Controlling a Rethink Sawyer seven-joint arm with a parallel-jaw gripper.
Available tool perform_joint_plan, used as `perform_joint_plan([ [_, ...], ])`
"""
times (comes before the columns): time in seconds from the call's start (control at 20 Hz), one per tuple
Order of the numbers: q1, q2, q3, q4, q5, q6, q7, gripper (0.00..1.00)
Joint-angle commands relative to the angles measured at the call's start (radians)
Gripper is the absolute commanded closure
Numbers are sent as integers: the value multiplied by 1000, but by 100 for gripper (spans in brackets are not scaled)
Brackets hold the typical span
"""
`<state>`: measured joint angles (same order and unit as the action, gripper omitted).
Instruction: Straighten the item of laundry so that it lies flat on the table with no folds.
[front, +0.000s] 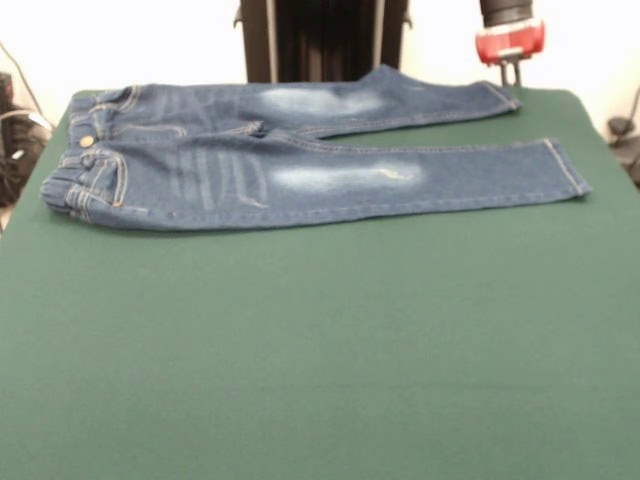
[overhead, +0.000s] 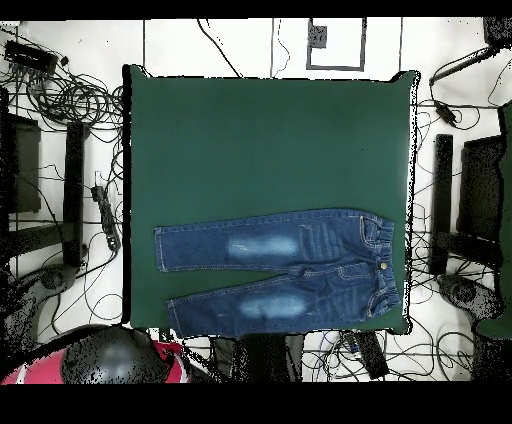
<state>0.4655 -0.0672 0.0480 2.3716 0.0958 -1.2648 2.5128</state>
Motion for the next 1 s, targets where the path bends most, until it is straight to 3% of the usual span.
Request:
perform_joint_plan([
  [0.05,26,68,-48,254,-19,250,93,100],
  [0.35,17,40,-54,281,-40,270,87,100],
  [1.0,-34,44,-145,235,-154,328,30,100],
])
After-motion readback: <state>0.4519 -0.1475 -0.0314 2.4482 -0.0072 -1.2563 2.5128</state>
